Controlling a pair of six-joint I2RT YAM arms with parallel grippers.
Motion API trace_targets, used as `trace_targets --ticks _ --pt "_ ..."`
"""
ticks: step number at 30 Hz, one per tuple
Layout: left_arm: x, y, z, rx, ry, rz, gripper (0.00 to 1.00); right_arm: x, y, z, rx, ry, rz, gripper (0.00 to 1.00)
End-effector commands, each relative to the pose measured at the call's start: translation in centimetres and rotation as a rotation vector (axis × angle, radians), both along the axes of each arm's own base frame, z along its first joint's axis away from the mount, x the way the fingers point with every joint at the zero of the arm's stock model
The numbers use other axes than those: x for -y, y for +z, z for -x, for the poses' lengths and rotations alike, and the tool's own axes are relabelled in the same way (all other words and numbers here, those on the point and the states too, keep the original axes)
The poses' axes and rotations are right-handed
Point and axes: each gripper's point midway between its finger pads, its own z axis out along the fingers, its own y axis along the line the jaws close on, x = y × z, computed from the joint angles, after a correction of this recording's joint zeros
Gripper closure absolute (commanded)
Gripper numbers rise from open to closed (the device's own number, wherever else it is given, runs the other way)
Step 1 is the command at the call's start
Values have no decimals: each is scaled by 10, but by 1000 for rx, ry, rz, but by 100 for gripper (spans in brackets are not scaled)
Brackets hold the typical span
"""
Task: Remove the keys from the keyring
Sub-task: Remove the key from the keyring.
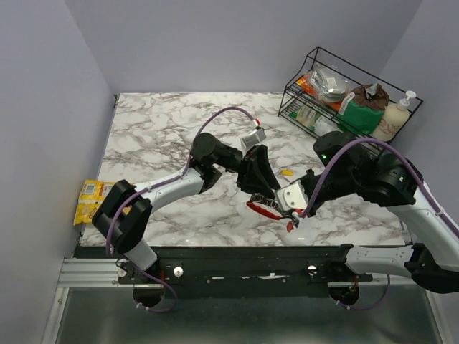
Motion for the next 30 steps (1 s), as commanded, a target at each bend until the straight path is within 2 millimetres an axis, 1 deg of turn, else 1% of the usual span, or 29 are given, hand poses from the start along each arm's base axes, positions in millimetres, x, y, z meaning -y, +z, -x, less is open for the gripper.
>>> trace_targets --ticks 1,9,18,23,25,30 --pt "5 -14 5 8 -20 -18 50 6 11 2 30 -8 -18 99" --pt "6 -12 12 17 -40 -15 55 5 15 -1 48 -17 -35 99" --pt "6 -12 17 25 -60 -15 61 2 20 -10 78 -53 -54 99" --pt "5 -11 17 25 -62 -14 66 0 20 -12 80 -55 -57 99" --pt "5 -9 19 27 -66 -9 70 0 20 -13 84 -57 -58 99" --pt "5 -8 20 29 -68 -1 73 -2 22 -16 95 -72 -65 99"
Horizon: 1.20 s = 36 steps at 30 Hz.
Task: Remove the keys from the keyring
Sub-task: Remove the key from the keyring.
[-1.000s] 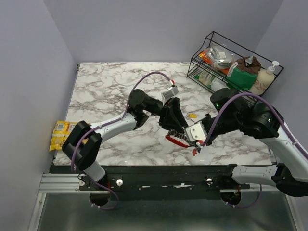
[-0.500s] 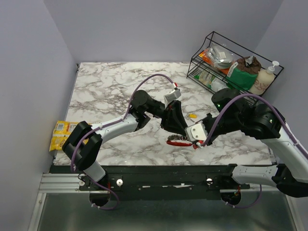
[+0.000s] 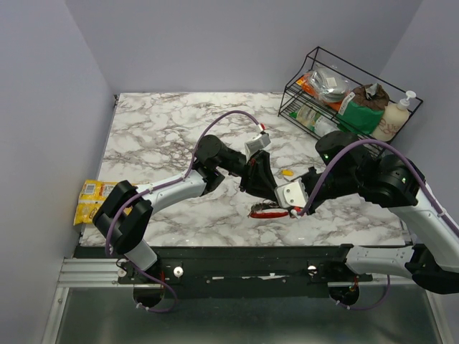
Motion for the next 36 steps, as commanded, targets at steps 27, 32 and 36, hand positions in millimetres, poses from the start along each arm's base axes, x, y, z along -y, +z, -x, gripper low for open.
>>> trace_targets --ticks 27,32,36 --pt "-10 12 5 38 -5 44 100 13 12 -26 146 -151 -86 99" --pt "-11 15 4 44 2 53 100 16 8 -26 144 -161 -94 99" --pt "-12 18 5 49 1 57 100 17 8 -27 146 -166 -103 99"
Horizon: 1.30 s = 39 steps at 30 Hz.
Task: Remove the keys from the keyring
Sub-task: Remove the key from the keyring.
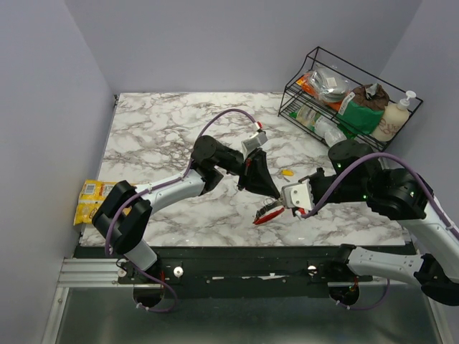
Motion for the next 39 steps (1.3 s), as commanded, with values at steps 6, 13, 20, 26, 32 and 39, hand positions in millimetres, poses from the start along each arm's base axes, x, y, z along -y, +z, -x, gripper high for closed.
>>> trace_targets --ticks 6,13,20,26,32,39 --pt "-12 18 8 52 -4 55 100 3 17 -15 70 -75 -80 99" --pt "-18 28 10 76 2 82 100 1 20 -24 65 -122 -153 99" --pt "-21 31 11 93 6 96 100 -5 7 -29 14 -142 -205 99" --pt "-24 36 10 100 9 109 100 -2 0 -34 4 -178 -249 99" --pt "-28 43 10 108 10 130 100 6 -3 -31 4 -189 -286 99" --pt "-32 51 13 122 8 156 100 6 -5 -27 -15 -178 -321 99"
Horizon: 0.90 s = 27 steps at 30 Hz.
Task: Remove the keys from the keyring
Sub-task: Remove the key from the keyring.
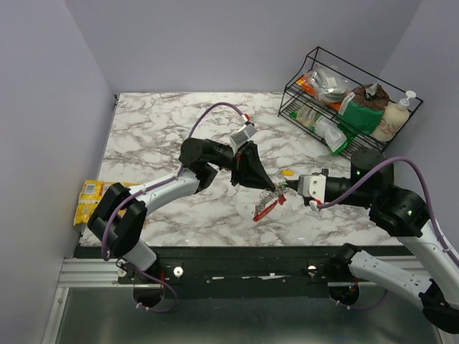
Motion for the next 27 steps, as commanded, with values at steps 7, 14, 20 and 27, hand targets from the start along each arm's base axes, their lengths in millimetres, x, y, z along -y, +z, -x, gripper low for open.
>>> trace_targets --ticks 7,14,20,27 --pt "-21 31 24 129 -42 103 100 -3 -20 -2 -84 2 -2 99" --pt "-28 40 29 143 -43 127 100 -2 -33 0 -118 12 -26 99" --pt "-31 45 32 155 -46 145 100 -1 -38 0 -132 13 -44 99" --pt "-37 51 34 169 -37 172 100 -4 -45 -2 -141 16 -56 99"
